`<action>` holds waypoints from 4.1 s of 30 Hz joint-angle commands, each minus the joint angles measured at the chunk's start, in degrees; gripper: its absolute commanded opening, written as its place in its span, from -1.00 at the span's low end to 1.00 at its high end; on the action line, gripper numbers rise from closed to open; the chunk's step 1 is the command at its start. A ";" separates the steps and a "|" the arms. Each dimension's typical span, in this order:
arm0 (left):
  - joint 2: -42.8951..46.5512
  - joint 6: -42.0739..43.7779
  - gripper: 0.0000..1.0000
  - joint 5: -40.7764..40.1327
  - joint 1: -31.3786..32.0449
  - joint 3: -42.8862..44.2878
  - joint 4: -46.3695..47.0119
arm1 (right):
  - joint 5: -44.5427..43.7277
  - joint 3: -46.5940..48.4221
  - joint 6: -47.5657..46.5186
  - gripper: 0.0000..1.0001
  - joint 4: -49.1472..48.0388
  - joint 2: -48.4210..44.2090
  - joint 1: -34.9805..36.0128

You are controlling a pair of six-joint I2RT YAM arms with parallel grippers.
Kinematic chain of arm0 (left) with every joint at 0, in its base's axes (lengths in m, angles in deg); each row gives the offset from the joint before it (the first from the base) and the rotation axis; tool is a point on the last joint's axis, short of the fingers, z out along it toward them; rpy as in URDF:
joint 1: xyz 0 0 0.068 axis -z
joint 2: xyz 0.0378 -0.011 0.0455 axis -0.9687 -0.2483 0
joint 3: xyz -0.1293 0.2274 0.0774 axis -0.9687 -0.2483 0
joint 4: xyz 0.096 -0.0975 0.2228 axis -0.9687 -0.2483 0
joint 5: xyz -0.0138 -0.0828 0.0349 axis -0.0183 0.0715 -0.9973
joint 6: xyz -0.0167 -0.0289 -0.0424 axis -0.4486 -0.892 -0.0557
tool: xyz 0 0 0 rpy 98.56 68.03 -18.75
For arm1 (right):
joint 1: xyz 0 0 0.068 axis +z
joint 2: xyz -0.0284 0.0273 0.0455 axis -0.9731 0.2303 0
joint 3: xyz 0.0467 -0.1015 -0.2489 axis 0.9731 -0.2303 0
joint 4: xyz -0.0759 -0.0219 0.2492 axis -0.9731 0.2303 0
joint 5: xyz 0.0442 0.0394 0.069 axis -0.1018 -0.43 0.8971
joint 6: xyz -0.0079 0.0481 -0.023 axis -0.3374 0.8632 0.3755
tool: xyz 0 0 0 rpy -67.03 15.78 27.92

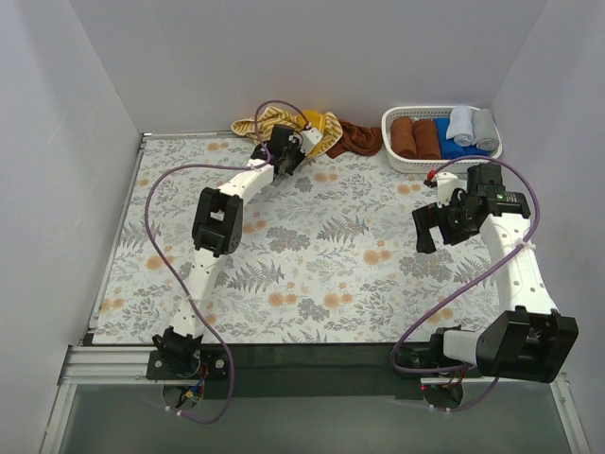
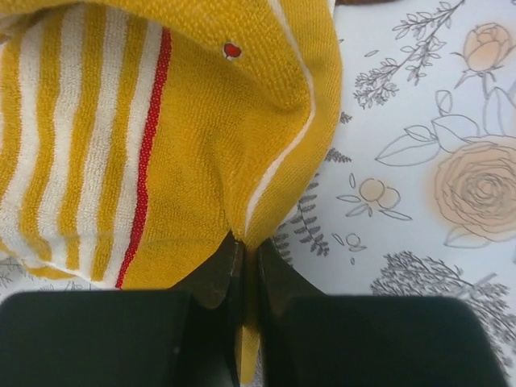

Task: Roll the towels
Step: Grab a towel with the left arm, then move the towel to the center of the board, then flatten the towel

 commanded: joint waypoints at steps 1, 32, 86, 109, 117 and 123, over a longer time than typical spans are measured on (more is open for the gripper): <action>9.28 -2.28 -1.00 3.21 -0.04 0.62 -4.72 | 2.67 2.95 0.60 0.97 -1.40 0.54 -0.16; 49.30 -2.66 -1.00 29.76 12.71 -47.46 -31.69 | 20.35 0.32 -2.30 0.57 -1.13 3.35 0.80; 57.73 5.71 0.50 58.77 -36.60 -47.63 -49.29 | -27.47 20.97 -2.13 -0.44 -24.42 46.42 71.38; 63.27 -4.40 0.24 48.06 -26.00 -56.95 -29.35 | -22.38 19.59 0.50 -0.97 -22.58 15.75 44.15; 57.83 -7.73 0.10 36.80 -12.61 -57.04 -19.52 | -16.23 9.38 1.74 -0.97 -22.75 5.91 26.33; 43.42 -11.69 0.27 38.20 -11.56 -47.83 -16.15 | -8.41 8.75 0.34 -0.97 -21.00 1.33 20.84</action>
